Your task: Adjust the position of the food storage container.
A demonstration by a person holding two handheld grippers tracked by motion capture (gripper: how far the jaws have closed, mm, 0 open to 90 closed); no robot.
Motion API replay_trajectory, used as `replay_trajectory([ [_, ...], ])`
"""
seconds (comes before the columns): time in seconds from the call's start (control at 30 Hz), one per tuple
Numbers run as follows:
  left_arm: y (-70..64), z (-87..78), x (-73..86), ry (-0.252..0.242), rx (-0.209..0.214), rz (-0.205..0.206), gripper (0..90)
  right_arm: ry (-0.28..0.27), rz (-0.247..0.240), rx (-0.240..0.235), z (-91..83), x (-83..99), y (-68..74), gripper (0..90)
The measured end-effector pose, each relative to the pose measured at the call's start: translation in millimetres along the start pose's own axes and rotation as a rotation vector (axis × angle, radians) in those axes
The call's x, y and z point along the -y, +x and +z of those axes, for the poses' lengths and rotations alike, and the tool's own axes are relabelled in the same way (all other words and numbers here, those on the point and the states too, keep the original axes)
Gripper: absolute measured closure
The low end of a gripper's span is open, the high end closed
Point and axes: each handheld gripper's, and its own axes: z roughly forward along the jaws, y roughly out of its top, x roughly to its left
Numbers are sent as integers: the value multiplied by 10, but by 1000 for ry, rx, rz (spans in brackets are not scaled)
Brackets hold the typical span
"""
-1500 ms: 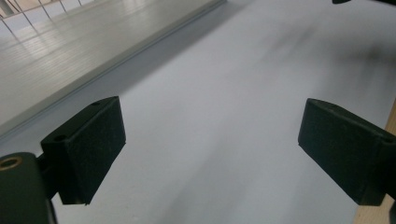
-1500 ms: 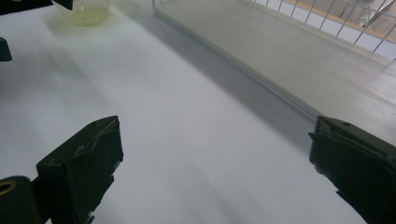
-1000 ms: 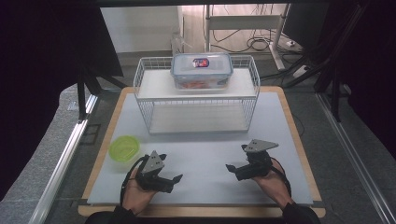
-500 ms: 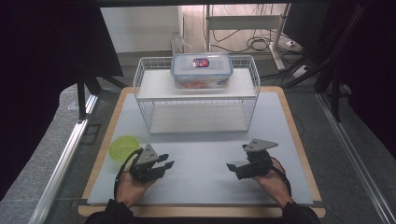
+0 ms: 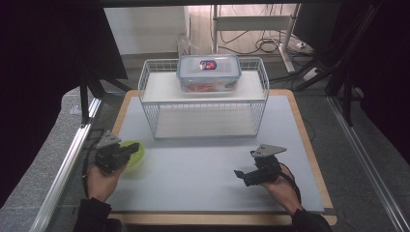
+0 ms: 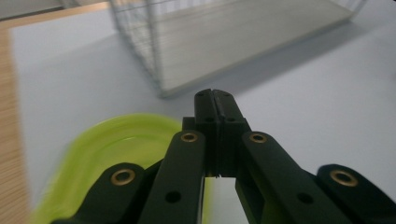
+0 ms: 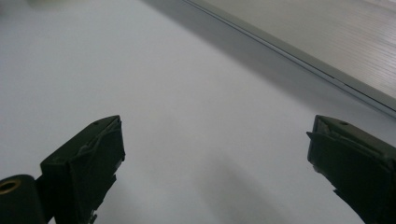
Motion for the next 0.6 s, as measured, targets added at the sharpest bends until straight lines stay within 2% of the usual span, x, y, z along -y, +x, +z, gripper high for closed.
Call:
replay_trajectory([
  [0.07, 137, -60, 40, -3, -39, -19, 900, 2, 3, -1, 4, 3, -2, 38],
  [0.17, 350, -120, 118, -16, -73, -64, 900, 7, 4, -2, 15, 7, 0, 38],
  [0.37, 709, -50, 332, 3, -140, -165, 900, 20, 0, -12, 38, 14, 10, 38],
  [0.43, 782, 5, 399, 23, -143, -190, 900, 26, -5, -13, 47, 17, 15, 38],
  [0.6, 807, 108, 443, 67, -165, -181, 900, 33, -9, -15, 59, 22, 19, 40],
])
